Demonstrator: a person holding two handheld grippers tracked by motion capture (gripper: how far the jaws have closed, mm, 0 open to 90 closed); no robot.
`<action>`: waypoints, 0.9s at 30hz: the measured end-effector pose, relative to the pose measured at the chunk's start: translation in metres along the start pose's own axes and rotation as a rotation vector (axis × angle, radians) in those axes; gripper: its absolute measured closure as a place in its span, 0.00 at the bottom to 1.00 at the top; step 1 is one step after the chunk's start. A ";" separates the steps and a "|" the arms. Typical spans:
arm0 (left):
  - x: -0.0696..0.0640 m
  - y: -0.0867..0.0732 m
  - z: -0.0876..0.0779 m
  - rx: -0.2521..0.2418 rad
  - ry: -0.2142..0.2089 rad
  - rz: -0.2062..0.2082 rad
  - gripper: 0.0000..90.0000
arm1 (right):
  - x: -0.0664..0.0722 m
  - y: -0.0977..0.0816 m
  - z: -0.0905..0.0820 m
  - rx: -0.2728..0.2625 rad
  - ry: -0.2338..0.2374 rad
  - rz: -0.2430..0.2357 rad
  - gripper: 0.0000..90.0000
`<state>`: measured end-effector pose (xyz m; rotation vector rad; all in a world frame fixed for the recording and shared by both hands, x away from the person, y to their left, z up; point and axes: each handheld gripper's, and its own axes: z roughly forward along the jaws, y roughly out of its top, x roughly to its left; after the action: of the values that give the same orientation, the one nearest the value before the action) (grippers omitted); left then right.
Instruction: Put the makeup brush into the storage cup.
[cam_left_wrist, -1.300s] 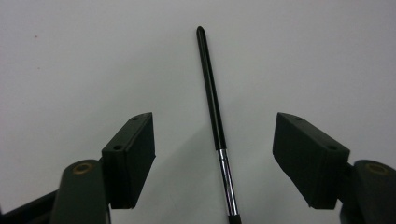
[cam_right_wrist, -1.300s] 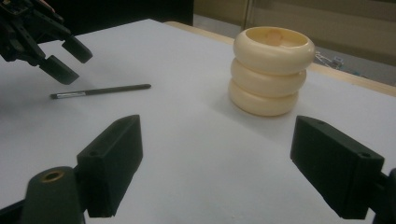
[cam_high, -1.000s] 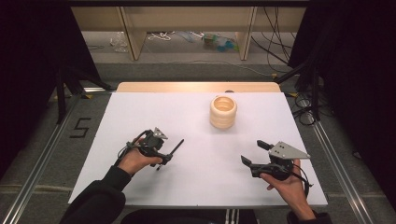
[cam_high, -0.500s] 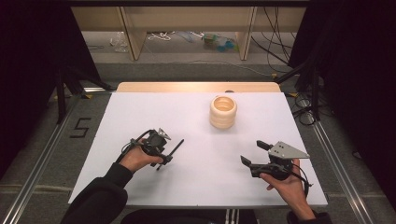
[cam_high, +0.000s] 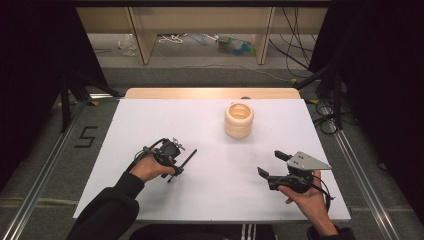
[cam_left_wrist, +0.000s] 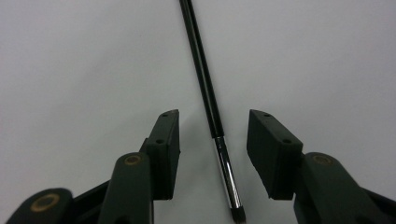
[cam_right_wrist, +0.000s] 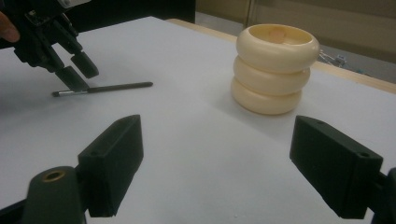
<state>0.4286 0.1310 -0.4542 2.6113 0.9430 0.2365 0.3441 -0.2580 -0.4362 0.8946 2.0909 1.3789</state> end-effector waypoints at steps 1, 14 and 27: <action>-0.001 0.001 0.000 0.001 -0.006 -0.016 0.61 | 0.000 0.000 0.000 0.000 0.000 -0.001 0.21; -0.007 0.005 0.006 0.051 0.022 0.027 0.67 | 0.001 0.000 0.000 0.000 0.000 -0.003 0.21; -0.003 0.006 0.010 0.080 0.001 0.035 0.77 | 0.001 0.000 0.001 -0.003 0.003 -0.006 0.21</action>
<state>0.4326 0.1219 -0.4615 2.7029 0.9254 0.2134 0.3439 -0.2566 -0.4362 0.8849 2.0913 1.3814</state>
